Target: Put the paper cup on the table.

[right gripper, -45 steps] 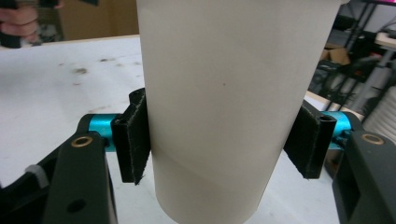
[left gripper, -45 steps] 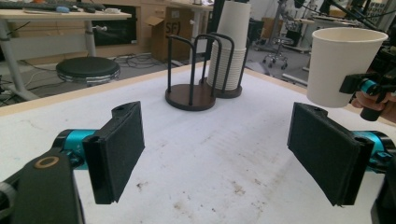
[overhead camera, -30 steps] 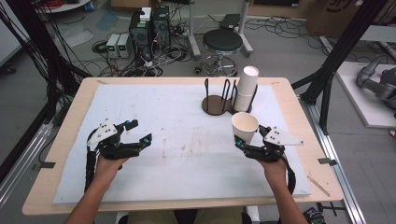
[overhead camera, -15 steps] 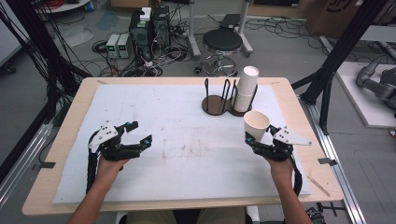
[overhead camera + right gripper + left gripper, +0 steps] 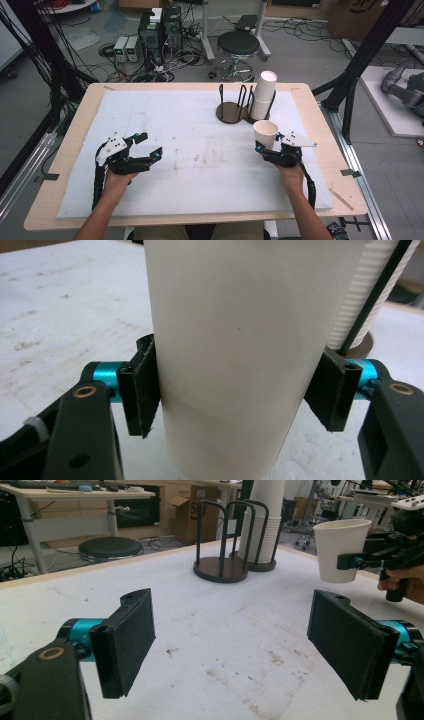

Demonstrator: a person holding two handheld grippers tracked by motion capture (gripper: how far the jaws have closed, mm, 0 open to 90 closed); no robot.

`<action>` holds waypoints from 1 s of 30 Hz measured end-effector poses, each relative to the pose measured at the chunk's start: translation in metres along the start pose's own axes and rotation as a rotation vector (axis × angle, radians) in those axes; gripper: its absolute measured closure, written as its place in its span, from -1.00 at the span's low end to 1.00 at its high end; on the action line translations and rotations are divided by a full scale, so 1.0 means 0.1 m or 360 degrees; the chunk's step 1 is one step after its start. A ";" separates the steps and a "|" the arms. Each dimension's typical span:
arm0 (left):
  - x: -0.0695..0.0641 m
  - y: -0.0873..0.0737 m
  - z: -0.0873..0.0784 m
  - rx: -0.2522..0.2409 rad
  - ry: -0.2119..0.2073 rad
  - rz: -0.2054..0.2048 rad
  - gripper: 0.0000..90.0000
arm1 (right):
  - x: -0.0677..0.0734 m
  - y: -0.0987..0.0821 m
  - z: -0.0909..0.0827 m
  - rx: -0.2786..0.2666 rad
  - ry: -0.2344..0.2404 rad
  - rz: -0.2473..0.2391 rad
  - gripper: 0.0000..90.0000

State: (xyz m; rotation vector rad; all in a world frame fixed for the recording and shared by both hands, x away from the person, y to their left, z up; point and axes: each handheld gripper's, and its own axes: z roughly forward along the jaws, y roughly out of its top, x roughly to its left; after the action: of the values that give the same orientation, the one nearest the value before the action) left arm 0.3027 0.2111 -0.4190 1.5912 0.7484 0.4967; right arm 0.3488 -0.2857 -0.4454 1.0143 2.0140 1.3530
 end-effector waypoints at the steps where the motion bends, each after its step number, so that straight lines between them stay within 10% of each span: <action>1: 0.00 -0.01 0.00 0.0005 0.0001 0.0001 -0.58 | -0.01 -0.01 0.02 0.0022 0.0003 0.0005 -0.28; 12: 0.00 -0.02 0.04 0.0029 -0.0001 0.0001 -0.57 | 0.02 0.01 0.16 0.0231 -0.0008 -0.0049 -0.28; 30: -0.01 -0.04 0.05 0.0037 0.0005 -0.0002 -0.55 | -0.03 -0.06 0.00 0.0338 0.0032 -0.0054 -0.31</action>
State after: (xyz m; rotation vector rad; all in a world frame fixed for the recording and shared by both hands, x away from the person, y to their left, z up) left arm 0.3043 0.2074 -0.4239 1.6119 0.7604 0.4912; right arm 0.3486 -0.2893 -0.4509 1.0560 2.2155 1.1538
